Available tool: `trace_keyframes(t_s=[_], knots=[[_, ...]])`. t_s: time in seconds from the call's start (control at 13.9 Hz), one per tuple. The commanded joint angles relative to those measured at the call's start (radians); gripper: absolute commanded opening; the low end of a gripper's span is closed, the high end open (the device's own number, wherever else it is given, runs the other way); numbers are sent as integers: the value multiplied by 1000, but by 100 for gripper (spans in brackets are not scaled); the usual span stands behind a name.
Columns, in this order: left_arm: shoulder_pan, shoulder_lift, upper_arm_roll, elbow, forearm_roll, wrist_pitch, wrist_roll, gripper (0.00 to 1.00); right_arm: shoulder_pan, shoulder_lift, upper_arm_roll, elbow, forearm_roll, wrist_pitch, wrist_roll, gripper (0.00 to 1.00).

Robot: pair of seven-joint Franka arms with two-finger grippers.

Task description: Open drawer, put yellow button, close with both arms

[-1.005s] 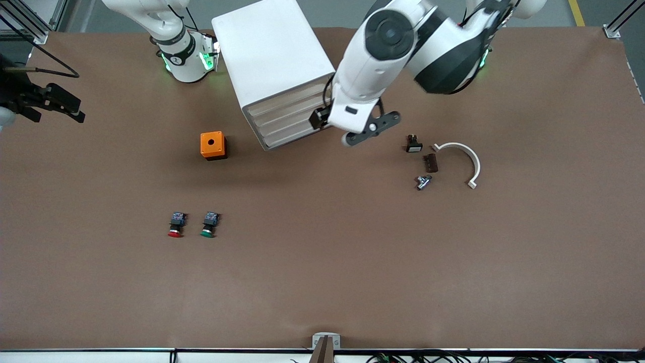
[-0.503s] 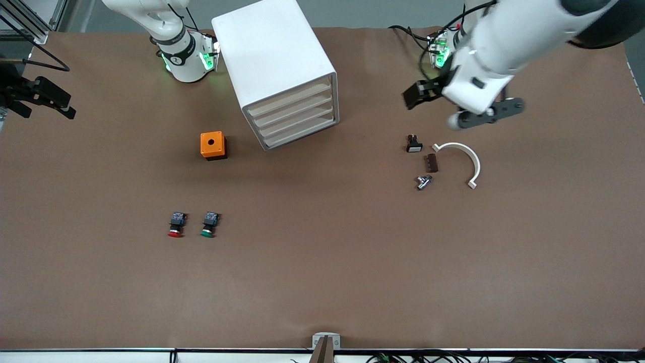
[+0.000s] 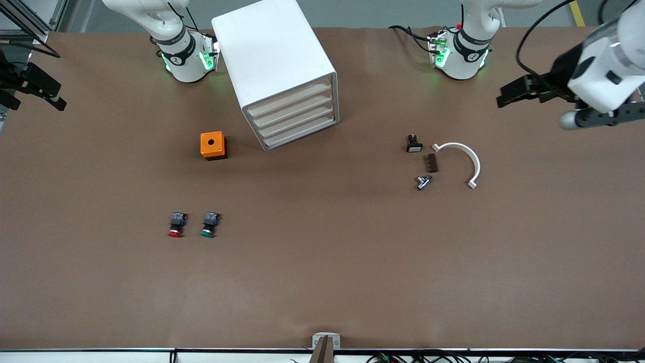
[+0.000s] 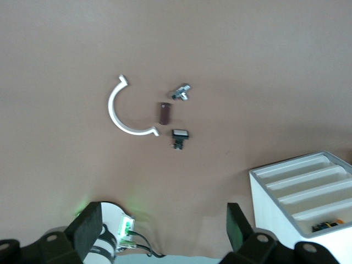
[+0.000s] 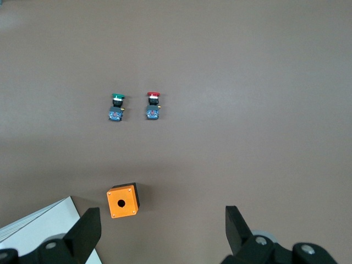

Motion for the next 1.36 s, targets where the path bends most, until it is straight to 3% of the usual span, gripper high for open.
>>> trace_keyframes(t_s=[0.0, 0.29, 0.57, 0.86, 1.29], knots=[[67, -40, -12, -63, 29, -2, 99, 99, 3, -25, 5, -28, 3, 9, -8, 100], [65, -80, -1, -151, 72, 76, 151, 99, 0, -22, 4, -31, 1, 3, -10, 100], [-51, -152, 126, -285, 74, 172, 159, 99, -3, -22, 2, -44, 1, 2, -10, 100], [-47, -221, 122, -411, 108, 319, 161, 99, 0, -22, 2, -49, 1, -8, -10, 100], [-48, -208, 117, -367, 141, 408, 161, 99, 14, -1, 7, -12, 0, -47, 1, 100]])
